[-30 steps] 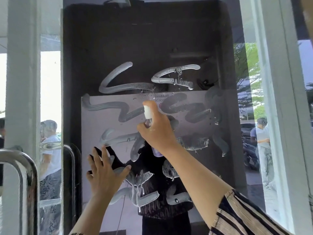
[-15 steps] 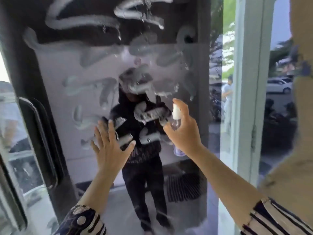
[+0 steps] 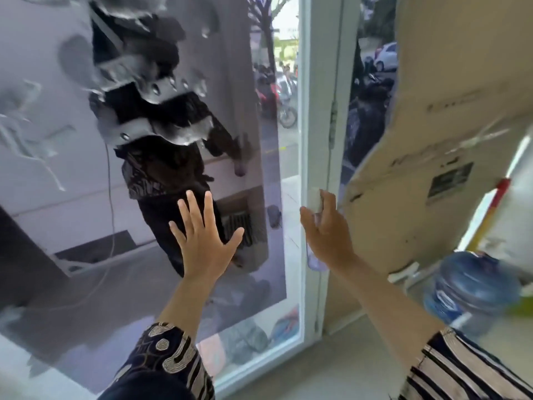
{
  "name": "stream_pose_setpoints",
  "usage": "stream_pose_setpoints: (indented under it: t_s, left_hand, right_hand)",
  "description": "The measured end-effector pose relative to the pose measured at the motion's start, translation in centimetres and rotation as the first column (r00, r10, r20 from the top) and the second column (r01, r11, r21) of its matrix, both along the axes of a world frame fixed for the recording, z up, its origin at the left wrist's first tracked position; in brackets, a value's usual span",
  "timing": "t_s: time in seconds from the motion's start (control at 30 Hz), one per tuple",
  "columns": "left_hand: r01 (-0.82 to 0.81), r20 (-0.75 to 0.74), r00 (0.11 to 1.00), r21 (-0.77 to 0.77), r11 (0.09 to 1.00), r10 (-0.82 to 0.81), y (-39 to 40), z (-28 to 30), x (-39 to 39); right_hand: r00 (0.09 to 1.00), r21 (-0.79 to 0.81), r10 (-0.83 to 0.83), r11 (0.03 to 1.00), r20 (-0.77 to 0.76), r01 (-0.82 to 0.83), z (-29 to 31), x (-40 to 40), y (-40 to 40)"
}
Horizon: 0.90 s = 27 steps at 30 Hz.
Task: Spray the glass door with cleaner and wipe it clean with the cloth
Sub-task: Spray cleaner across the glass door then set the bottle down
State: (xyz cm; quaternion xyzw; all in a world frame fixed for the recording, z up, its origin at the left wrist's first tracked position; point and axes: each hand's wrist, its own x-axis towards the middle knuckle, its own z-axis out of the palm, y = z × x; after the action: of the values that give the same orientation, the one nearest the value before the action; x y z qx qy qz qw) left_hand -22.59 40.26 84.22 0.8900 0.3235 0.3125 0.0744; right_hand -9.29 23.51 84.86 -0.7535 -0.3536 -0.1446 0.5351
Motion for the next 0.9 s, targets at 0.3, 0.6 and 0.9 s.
stream_pose_setpoints:
  t_s: [0.3,0.6,0.9]
  left_hand:
    - [0.075,-0.142,0.986,-0.101,0.992,-0.089,-11.7,-11.8,8.3]
    - [0.267,-0.308,0.887,-0.264,0.927,-0.343,-21.0,-30.9,15.3]
    - [0.418,-0.484,0.673,-0.374,0.828,-0.559,-29.7,-53.7,19.1]
  right_hand:
    - [0.992,-0.196,-0.093,0.978,-0.089,0.074,-13.4,6.0,-12.7]
    - [0.928,-0.376,-0.354,0.880,-0.115,0.289,-32.2,10.1,-25.1]
    - [0.757,-0.437,-0.571,0.797,-0.319,0.417,-53.9,12.2,-34.7]
